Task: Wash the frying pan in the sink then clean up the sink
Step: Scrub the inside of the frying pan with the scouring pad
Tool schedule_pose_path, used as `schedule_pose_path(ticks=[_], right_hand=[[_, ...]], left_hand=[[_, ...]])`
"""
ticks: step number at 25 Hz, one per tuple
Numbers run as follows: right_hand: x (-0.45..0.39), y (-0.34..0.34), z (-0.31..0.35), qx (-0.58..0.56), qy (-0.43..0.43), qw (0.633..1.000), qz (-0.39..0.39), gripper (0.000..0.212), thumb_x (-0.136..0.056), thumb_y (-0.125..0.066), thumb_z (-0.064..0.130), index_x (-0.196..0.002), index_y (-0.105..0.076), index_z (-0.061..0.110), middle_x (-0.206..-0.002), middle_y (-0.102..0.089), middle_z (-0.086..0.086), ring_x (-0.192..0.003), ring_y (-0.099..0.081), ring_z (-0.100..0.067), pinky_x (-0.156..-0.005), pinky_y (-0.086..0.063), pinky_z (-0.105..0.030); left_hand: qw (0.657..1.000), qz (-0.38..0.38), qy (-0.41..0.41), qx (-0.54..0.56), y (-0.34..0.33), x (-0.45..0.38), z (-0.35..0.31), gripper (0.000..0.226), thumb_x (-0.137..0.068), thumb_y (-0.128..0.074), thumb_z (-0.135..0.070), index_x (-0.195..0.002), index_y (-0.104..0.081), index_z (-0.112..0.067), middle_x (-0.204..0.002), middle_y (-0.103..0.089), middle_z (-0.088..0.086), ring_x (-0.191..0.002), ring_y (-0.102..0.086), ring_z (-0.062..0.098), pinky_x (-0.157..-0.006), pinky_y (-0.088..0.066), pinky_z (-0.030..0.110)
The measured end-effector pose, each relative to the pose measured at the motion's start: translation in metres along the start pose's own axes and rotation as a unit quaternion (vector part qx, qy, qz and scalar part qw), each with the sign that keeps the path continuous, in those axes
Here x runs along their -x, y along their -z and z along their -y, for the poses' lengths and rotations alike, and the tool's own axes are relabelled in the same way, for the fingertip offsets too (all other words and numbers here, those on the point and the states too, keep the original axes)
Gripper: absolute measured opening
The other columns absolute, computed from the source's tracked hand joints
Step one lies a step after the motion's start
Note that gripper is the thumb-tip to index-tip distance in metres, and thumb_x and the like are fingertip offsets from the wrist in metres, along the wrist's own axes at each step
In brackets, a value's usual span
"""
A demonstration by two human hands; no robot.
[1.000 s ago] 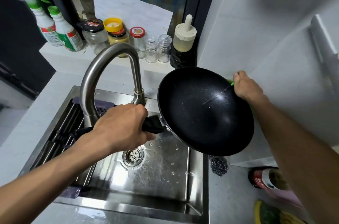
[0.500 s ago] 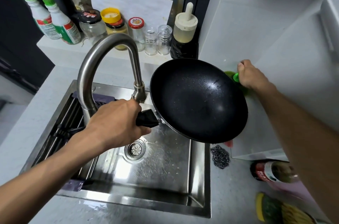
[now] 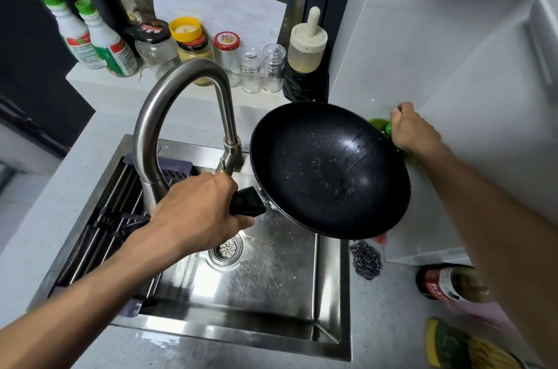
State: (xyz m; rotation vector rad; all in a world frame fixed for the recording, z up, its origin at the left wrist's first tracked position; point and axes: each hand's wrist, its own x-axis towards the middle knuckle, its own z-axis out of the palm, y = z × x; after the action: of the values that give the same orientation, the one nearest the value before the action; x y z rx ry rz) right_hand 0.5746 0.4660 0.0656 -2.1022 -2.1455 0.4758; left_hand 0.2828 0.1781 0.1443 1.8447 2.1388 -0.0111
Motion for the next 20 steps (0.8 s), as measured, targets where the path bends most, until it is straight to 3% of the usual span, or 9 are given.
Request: schedule_pose_path(ticks=[8, 9, 11, 13, 14, 16, 18, 20], right_hand=[[0.003, 0.006, 0.004, -0.021, -0.027, 0.999, 0.02, 0.054, -0.105, -0.02, 0.046, -0.144, -0.033, 0.011, -0.148, -0.043, -0.022, -0.131, -0.045, -0.043, -0.108, -0.035, -0.051], [0.01, 0.01, 0.009, -0.023, -0.015, 1.0, -0.011, 0.055, -0.105, -0.023, 0.046, -0.143, -0.036, 0.01, -0.148, -0.041, -0.021, -0.132, -0.043, -0.043, -0.108, -0.035, -0.051], [0.042, 0.007, 0.029, -0.049, 0.056, 0.987, -0.145, 0.049, -0.103, -0.035, 0.04, -0.135, -0.049, 0.006, -0.143, -0.046, -0.018, -0.127, -0.045, -0.042, -0.104, -0.039, -0.049], [0.098, -0.006, 0.069, -0.142, 0.146, 0.947, -0.247, 0.032, -0.096, -0.049, 0.03, -0.118, -0.063, 0.01, -0.124, -0.063, -0.012, -0.112, -0.057, -0.033, -0.092, -0.045, -0.041], [0.129, -0.015, 0.094, -0.227, 0.177, 0.935, -0.209, 0.02, -0.093, -0.056, 0.024, -0.107, -0.067, 0.015, -0.109, -0.069, -0.007, -0.098, -0.063, -0.024, -0.084, -0.048, -0.037], [0.187, -0.03, 0.15, -0.415, 0.188, 0.889, 0.044, 0.016, -0.089, -0.066, 0.022, -0.105, -0.069, 0.021, -0.101, -0.073, 0.0, -0.088, -0.069, -0.011, -0.08, -0.054, -0.031], [0.223, -0.044, 0.206, -0.497, 0.2, 0.801, 0.267, 0.049, -0.085, -0.074, 0.028, -0.13, -0.058, 0.021, -0.124, -0.067, 0.001, -0.114, -0.064, -0.011, -0.1, -0.05, -0.032], [0.242, -0.058, 0.257, -0.508, 0.217, 0.755, 0.354, 0.069, -0.082, -0.079, 0.028, -0.142, -0.045, 0.023, -0.136, -0.06, 0.001, -0.131, -0.052, -0.016, -0.112, -0.039, -0.036]], left_hand=[[1.0, -0.01, 0.01, 0.01, -0.028, 0.012, 0.005, 0.045, -0.076, -0.066, -0.064, -0.093, -0.061, -0.023, -0.088, -0.068, 0.001, -0.086, -0.065, 0.025, -0.07, -0.05, 0.033], [1.0, -0.007, 0.013, 0.014, -0.035, 0.018, 0.007, 0.044, -0.076, -0.065, -0.064, -0.093, -0.061, -0.023, -0.087, -0.068, 0.0, -0.086, -0.065, 0.024, -0.069, -0.049, 0.032], [1.0, -0.001, 0.018, 0.019, -0.053, 0.035, 0.015, 0.043, -0.078, -0.063, -0.065, -0.091, -0.061, -0.024, -0.086, -0.069, -0.001, -0.084, -0.066, 0.022, -0.067, -0.048, 0.032], [0.999, 0.008, 0.032, 0.032, -0.072, 0.054, 0.025, 0.043, -0.078, -0.062, -0.065, -0.09, -0.06, -0.025, -0.086, -0.069, -0.001, -0.083, -0.066, 0.022, -0.065, -0.046, 0.032], [0.998, 0.017, 0.043, 0.037, -0.082, 0.063, 0.031, 0.043, -0.078, -0.061, -0.065, -0.09, -0.058, -0.025, -0.086, -0.069, -0.001, -0.084, -0.066, 0.023, -0.065, -0.046, 0.032], [0.997, 0.037, 0.056, 0.039, -0.1, 0.079, 0.042, 0.042, -0.078, -0.06, -0.065, -0.09, -0.057, -0.024, -0.087, -0.069, -0.001, -0.085, -0.065, 0.023, -0.066, -0.046, 0.033], [0.997, 0.047, 0.056, 0.036, -0.115, 0.092, 0.055, 0.04, -0.079, -0.06, -0.062, -0.09, -0.058, -0.024, -0.088, -0.07, 0.0, -0.086, -0.066, 0.023, -0.067, -0.046, 0.033], [0.997, 0.051, 0.052, 0.036, -0.126, 0.103, 0.072, 0.038, -0.08, -0.06, -0.059, -0.091, -0.059, -0.023, -0.089, -0.07, 0.0, -0.086, -0.066, 0.022, -0.068, -0.046, 0.033]])
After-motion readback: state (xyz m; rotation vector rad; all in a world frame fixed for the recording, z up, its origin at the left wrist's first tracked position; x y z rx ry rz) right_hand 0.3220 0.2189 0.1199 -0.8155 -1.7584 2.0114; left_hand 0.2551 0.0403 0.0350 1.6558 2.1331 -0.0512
